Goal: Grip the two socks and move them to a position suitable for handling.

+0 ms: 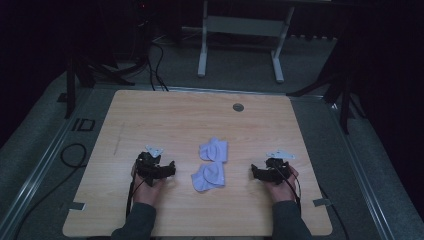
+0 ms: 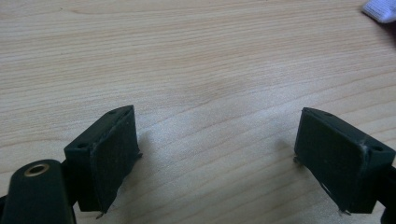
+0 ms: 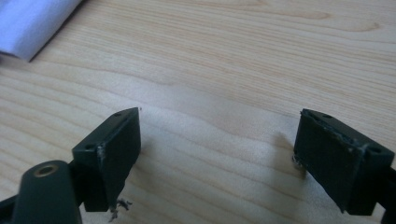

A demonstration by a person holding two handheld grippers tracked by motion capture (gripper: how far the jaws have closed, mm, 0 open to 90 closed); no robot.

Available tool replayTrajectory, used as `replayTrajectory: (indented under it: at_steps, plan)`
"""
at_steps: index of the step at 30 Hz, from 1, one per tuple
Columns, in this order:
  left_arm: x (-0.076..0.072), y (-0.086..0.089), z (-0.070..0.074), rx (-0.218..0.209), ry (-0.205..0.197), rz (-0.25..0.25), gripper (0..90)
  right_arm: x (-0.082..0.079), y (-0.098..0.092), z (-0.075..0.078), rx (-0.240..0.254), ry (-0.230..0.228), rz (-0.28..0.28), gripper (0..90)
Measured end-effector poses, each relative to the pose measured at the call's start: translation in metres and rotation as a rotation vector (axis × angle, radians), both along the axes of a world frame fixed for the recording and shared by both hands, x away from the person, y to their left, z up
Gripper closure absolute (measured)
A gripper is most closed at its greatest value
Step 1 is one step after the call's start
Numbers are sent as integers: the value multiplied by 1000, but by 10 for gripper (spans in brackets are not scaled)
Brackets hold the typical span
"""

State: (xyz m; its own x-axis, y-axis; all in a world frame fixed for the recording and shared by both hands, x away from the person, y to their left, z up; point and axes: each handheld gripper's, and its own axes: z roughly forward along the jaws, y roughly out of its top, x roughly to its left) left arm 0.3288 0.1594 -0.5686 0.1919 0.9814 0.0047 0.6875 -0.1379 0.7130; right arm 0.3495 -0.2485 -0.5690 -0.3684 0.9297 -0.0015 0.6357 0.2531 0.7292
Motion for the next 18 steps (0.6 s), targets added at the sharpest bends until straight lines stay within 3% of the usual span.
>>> replayTrajectory:
  at_steps: [4, 7, 11, 15, 16, 17, 18]
  plan:
    - [0, 0, 0, 0, 0, 1, 137, -2, 1, 2, -3, 7, 4, 197]
    - [0, 0, 0, 0, 0, 0, 137, -4, 2, 4, -8, 19, 11, 284]
    - [0, 0, 0, 0, 0, 0, 137, -8, 6, 8, -16, 33, 76, 408]
    - [-1, 0, 0, -1, -1, 4, 140, -14, 14, 11, -31, 29, 129, 672]
    - [-1, 0, 0, -1, -1, 4, 141, -14, 14, 11, -31, 29, 129, 672]
    - [-1, 0, 0, -1, -1, 4, 142, -20, 22, 14, -30, 12, 140, 759]
    - [-1, 0, 0, -1, -1, 4, 142, -20, 22, 14, -30, 12, 140, 759]
